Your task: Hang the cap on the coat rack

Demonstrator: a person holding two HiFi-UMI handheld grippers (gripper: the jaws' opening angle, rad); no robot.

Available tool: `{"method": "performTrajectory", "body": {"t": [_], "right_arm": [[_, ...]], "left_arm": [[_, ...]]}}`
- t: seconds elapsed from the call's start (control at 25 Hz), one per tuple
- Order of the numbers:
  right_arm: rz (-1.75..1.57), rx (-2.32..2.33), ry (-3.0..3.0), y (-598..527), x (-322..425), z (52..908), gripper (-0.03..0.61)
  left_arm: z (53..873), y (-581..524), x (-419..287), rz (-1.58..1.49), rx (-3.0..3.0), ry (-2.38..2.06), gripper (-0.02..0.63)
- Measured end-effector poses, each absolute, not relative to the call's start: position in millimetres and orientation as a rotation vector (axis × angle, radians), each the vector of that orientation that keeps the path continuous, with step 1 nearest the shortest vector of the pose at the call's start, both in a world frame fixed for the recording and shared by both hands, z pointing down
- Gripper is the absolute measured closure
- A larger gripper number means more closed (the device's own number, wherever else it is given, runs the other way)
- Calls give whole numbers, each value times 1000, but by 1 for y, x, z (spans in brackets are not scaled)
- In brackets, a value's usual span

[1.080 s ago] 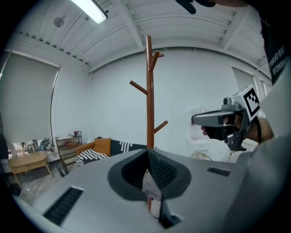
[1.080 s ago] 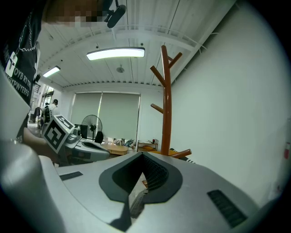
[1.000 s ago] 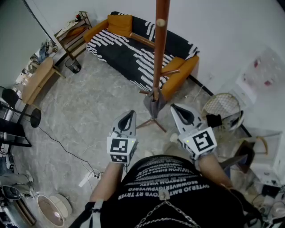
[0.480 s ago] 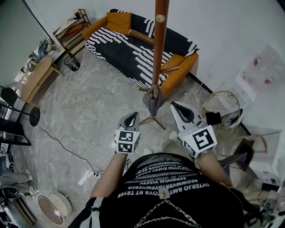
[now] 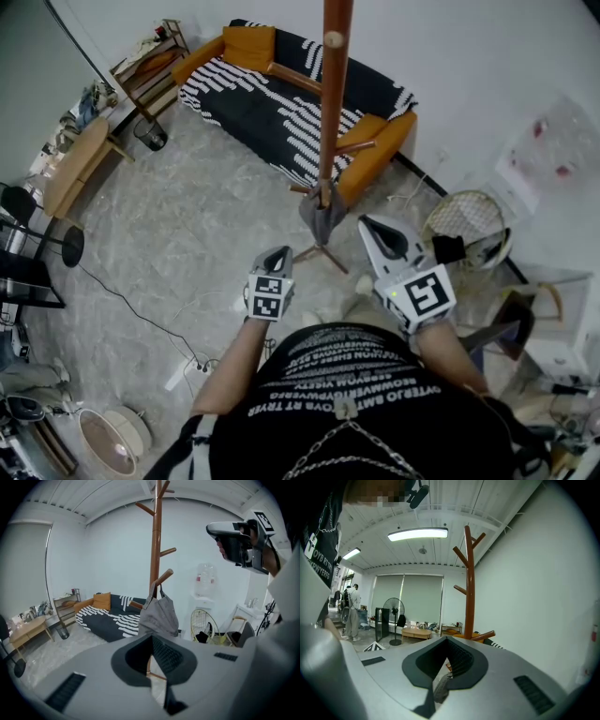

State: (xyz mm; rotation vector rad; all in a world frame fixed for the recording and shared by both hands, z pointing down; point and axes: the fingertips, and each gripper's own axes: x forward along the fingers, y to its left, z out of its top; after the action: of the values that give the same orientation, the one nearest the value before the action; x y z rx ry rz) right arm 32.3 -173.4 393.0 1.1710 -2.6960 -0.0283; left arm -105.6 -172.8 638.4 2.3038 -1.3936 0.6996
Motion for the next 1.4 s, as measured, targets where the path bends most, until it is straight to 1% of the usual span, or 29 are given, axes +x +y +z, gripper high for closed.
{"method": "performTrajectory", "body": {"t": [1.4], "right_arm": [[-3,1165,-2693,-171,33,397,575]], "left_arm": [[681,-155,-104,777,2250,-1334,611]]}}
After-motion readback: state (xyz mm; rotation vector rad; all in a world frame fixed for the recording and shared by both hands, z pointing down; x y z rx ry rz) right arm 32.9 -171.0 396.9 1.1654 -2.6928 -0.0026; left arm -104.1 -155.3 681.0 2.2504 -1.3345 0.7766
